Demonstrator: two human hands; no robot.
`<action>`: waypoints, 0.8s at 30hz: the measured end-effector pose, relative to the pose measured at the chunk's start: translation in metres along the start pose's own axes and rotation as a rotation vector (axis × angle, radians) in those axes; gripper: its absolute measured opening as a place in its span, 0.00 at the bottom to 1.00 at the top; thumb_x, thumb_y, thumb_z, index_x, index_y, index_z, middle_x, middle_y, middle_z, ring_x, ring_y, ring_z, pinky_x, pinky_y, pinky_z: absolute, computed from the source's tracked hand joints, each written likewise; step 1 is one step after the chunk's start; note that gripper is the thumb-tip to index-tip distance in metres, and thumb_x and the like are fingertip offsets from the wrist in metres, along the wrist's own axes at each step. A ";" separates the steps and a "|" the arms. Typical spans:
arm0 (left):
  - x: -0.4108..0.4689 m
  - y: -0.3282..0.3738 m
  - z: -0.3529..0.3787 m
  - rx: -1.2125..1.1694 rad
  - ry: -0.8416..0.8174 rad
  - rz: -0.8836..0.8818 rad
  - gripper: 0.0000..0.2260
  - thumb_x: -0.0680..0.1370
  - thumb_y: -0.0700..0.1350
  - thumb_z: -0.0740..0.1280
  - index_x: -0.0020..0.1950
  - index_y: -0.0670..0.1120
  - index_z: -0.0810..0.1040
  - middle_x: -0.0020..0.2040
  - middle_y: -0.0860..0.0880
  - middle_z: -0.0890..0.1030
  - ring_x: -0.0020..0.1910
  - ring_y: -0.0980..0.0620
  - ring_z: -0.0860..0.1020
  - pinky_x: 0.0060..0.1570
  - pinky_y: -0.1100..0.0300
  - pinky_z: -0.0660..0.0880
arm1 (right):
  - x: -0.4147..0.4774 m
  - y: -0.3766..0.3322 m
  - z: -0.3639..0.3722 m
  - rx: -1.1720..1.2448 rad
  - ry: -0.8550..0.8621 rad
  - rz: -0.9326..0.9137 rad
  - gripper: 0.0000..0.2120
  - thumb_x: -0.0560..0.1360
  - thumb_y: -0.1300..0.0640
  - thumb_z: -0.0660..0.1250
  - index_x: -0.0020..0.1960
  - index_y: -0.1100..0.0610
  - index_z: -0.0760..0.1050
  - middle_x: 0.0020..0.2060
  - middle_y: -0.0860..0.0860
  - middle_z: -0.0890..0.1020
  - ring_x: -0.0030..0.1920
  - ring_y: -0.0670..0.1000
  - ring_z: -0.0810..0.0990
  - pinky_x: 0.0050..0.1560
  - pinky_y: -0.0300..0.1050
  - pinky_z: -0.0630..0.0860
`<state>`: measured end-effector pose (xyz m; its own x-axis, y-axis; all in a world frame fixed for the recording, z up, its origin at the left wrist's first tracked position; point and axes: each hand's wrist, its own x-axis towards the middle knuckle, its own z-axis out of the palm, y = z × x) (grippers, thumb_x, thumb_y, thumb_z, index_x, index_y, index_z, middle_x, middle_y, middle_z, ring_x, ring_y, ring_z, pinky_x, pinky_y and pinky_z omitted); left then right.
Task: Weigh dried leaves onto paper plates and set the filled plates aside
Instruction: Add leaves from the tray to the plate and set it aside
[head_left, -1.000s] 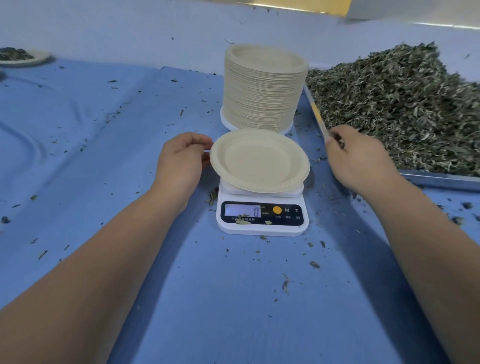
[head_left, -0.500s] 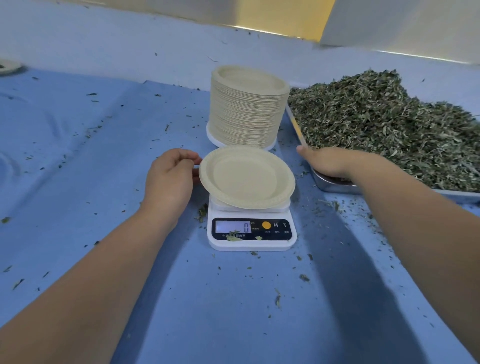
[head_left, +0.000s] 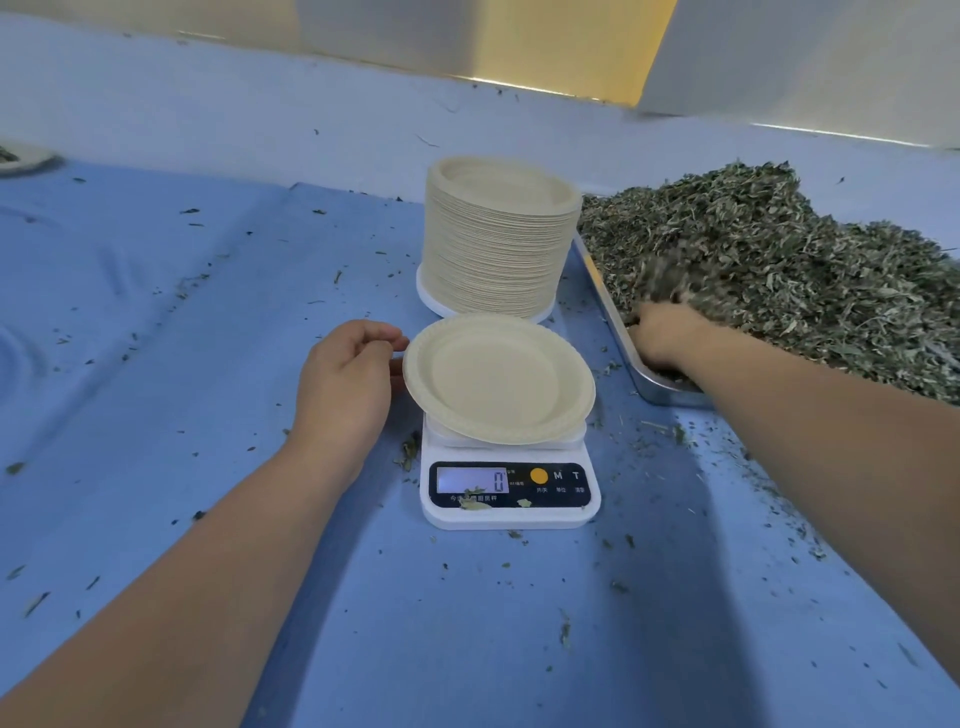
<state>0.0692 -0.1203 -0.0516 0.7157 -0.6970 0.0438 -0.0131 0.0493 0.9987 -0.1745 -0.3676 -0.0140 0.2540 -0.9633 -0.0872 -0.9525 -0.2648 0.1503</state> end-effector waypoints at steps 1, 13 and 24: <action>0.000 0.000 0.000 -0.006 0.001 0.000 0.13 0.81 0.37 0.59 0.50 0.48 0.82 0.48 0.52 0.86 0.38 0.58 0.84 0.38 0.66 0.78 | 0.000 0.000 -0.001 0.038 -0.038 -0.029 0.17 0.83 0.53 0.56 0.67 0.61 0.70 0.67 0.62 0.74 0.62 0.62 0.75 0.61 0.52 0.74; 0.001 0.000 0.000 0.000 -0.001 0.002 0.13 0.81 0.37 0.59 0.50 0.48 0.82 0.50 0.51 0.86 0.39 0.58 0.84 0.38 0.66 0.78 | -0.010 0.002 -0.050 0.189 0.328 -0.138 0.09 0.73 0.58 0.61 0.43 0.56 0.81 0.40 0.59 0.84 0.36 0.57 0.80 0.37 0.48 0.80; 0.003 -0.001 -0.002 0.018 -0.010 0.000 0.13 0.80 0.37 0.59 0.49 0.48 0.82 0.49 0.51 0.86 0.40 0.57 0.85 0.44 0.59 0.80 | -0.018 0.002 -0.004 0.064 0.056 -0.137 0.17 0.82 0.56 0.58 0.70 0.55 0.70 0.62 0.62 0.78 0.55 0.63 0.77 0.56 0.52 0.76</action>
<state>0.0722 -0.1209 -0.0527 0.7085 -0.7044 0.0440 -0.0260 0.0362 0.9990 -0.1799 -0.3511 -0.0081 0.3893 -0.9199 -0.0474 -0.9167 -0.3919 0.0774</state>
